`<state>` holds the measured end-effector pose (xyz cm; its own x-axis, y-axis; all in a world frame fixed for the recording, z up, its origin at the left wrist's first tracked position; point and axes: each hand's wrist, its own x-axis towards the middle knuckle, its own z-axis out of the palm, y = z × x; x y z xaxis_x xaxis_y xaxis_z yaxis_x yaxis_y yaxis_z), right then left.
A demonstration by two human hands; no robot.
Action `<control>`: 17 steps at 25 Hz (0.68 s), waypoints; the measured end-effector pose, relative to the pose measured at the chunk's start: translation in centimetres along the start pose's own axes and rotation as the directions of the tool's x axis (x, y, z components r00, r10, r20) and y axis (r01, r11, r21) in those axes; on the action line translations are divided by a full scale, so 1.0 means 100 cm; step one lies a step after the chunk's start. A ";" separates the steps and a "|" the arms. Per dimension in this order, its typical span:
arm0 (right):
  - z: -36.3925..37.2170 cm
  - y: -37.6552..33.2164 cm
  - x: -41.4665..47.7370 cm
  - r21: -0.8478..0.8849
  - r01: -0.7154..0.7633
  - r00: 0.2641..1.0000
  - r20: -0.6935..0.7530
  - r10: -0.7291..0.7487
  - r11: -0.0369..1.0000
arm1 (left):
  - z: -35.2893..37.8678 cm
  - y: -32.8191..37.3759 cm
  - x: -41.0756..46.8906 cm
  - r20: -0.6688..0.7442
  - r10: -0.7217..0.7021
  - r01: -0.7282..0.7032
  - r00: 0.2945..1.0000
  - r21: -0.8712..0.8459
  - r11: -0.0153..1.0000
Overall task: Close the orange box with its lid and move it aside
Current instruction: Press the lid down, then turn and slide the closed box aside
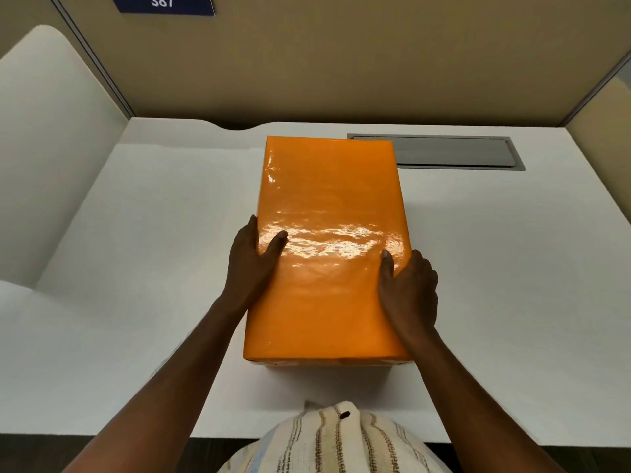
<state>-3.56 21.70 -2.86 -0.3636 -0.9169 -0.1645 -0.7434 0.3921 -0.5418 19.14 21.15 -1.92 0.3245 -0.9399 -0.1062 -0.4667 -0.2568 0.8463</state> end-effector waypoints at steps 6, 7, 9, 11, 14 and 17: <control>0.000 -0.003 0.000 -0.207 0.117 0.993 0.038 -0.112 0.971 | 0.003 -0.013 0.008 0.036 -0.025 0.023 0.999 0.050 0.998; -0.001 -0.003 0.002 -0.223 0.132 0.991 0.053 -0.124 0.966 | 0.003 -0.015 0.010 0.054 -0.038 0.035 0.998 0.050 0.998; -0.007 -0.002 0.009 -0.230 0.177 0.982 0.103 -0.157 0.957 | 0.004 -0.019 0.014 0.064 -0.071 0.069 0.995 0.036 0.997; -0.017 -0.004 0.017 -0.256 0.233 0.967 0.165 -0.195 0.938 | 0.003 -0.016 0.014 0.063 -0.085 0.084 0.994 0.015 0.996; -0.025 -0.006 0.021 -0.314 0.274 0.956 0.193 -0.222 0.909 | 0.005 -0.015 0.010 0.059 -0.082 0.084 0.995 -0.020 0.996; -0.023 -0.004 0.020 -0.338 0.308 0.947 0.196 -0.254 0.889 | 0.005 -0.016 0.009 0.059 -0.059 0.061 0.997 -0.039 0.997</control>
<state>-5.29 19.86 -1.06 -0.0456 -0.9827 -0.1795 -0.9628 0.0911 -0.2543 19.75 20.60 -3.64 0.3024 -0.9348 -0.1861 -0.4137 -0.3046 0.8579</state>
